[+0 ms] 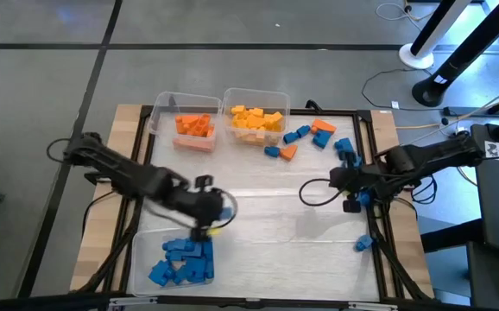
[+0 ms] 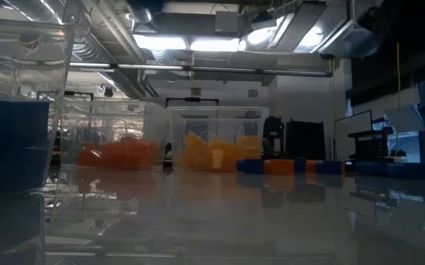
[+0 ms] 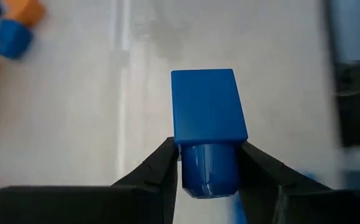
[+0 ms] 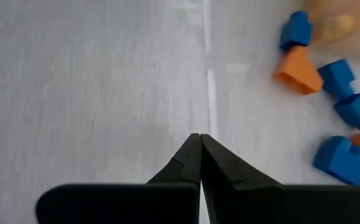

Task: Sort blocks
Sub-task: Put the blue game piece into the bottom transparent bin

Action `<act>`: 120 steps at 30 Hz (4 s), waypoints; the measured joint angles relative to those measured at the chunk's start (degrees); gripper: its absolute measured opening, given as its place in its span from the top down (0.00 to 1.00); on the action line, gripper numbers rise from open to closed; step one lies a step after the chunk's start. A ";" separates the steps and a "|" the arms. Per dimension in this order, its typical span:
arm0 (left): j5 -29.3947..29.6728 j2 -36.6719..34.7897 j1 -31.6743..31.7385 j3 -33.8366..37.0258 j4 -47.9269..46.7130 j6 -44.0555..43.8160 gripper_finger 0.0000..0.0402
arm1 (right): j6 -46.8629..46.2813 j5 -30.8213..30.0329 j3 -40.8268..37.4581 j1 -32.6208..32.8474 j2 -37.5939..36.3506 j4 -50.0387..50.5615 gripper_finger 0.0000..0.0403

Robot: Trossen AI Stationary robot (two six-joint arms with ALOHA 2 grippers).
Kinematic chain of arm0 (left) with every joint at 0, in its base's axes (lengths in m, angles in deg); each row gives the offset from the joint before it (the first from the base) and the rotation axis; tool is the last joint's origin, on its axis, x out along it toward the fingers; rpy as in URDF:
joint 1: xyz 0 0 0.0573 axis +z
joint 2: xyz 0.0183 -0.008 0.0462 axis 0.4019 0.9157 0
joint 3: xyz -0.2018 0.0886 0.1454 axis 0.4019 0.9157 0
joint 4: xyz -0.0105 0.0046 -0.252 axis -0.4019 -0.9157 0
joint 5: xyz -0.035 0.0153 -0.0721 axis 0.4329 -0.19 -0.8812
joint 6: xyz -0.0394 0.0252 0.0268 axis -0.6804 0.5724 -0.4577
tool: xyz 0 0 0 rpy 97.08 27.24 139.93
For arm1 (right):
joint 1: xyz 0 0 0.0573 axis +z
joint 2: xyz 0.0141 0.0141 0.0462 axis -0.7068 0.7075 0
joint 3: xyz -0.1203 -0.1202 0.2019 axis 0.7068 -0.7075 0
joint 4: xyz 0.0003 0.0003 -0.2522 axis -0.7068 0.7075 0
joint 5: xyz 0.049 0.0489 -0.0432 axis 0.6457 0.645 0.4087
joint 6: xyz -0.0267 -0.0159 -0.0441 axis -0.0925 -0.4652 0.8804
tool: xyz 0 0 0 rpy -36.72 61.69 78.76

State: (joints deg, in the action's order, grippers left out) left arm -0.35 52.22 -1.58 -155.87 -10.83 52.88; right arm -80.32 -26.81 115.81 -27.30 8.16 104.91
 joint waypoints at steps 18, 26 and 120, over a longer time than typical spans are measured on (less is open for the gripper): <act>-0.44 -2.00 -26.22 9.90 2.80 -42.64 0.60 | -0.13 2.15 -2.78 0.00 7.60 -3.28 0.98; -4.84 -1.98 -24.77 13.35 2.21 -49.59 0.57 | -0.16 3.62 -2.78 0.00 8.60 -4.59 0.98; 9.10 -4.10 -25.29 13.29 2.82 -34.64 0.58 | -2.08 33.70 -13.60 33.64 38.92 -10.33 0.48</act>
State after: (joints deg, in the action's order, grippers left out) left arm 8.75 48.12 -26.87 -142.58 -8.01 18.24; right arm -82.40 6.89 102.21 6.34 47.08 94.57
